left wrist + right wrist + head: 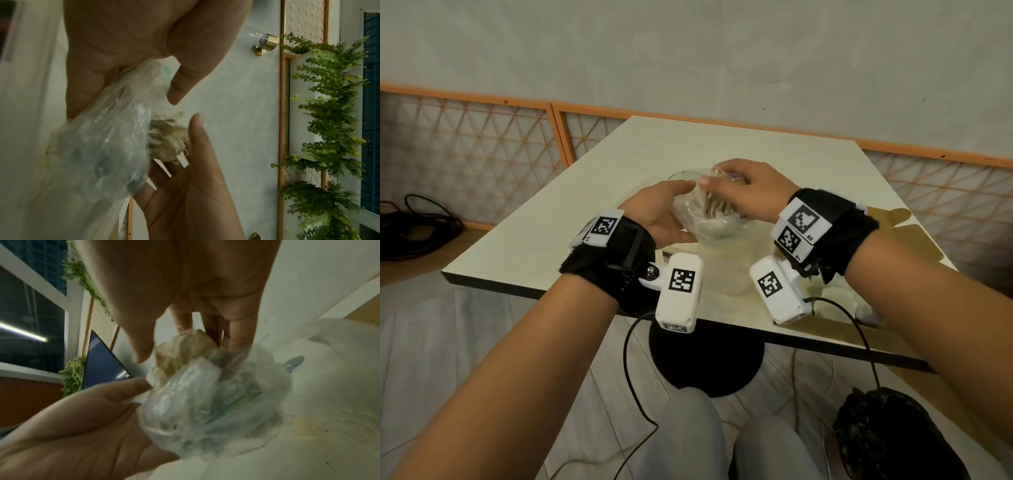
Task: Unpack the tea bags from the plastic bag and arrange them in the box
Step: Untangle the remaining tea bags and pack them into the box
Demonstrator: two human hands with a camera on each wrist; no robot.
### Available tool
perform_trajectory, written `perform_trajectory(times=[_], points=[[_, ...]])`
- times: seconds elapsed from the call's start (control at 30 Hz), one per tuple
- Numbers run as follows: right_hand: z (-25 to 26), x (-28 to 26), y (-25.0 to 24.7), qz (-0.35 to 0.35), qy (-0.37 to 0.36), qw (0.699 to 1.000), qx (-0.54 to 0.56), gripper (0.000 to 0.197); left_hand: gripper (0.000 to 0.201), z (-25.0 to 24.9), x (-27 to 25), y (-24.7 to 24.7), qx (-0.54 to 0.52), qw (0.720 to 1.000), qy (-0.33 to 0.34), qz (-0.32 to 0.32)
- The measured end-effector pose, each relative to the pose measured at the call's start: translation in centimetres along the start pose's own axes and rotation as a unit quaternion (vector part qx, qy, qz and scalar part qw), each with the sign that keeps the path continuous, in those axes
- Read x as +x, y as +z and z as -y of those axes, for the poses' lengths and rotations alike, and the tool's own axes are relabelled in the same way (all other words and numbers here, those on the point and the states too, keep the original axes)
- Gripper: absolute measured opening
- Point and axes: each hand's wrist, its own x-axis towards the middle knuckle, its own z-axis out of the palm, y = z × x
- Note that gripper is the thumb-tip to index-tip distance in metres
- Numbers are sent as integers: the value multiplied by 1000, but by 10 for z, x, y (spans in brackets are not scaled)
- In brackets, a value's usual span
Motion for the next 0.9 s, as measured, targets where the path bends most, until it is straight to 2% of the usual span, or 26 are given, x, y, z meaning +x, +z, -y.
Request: perform_trajectory(times=[0.07, 0.1, 0.17, 0.23, 0.27, 0.37, 0.53, 0.63, 0.7, 0.8, 0.87, 0.9], points=[[3, -2, 3, 38, -24, 998, -49, 62, 38, 1, 0, 3, 5, 1000, -4, 0], [3, -2, 4, 43, -36, 996, -73, 58, 38, 1, 0, 4, 2, 1000, -9, -6], [0, 0, 3, 16, -38, 997, -72, 34, 36, 1, 1, 5, -12, 999, -23, -20], [-4, 4, 0, -14, -16, 1000, -9, 13, 34, 1, 0, 5, -29, 998, -35, -34], [-6, 4, -2, -24, -1, 999, 30, 9, 33, 0, -1, 5, -30, 998, -40, -39], [-7, 5, -10, -55, 18, 992, 113, 8, 34, -3, -3, 7, -14, 997, -60, -46], [1, 11, -25, -63, -8, 980, 187, 13, 45, -3, -4, 12, 38, 995, -56, -75], [2, 13, -28, -52, -6, 980, 193, 12, 61, -4, 0, 12, 85, 985, 2, -152], [1, 13, -31, -51, -1, 979, 199, 12, 70, -5, 0, 12, 85, 972, 70, -206], [1, 9, -37, -54, 11, 971, 235, 11, 51, -1, -15, 16, 104, 918, 235, -302], [2, 5, -43, -52, 16, 963, 264, 9, 36, 4, -29, 20, 102, 888, 320, -315], [2, 2, -47, -48, 19, 959, 280, 9, 31, 6, -34, 21, 88, 885, 343, -304]])
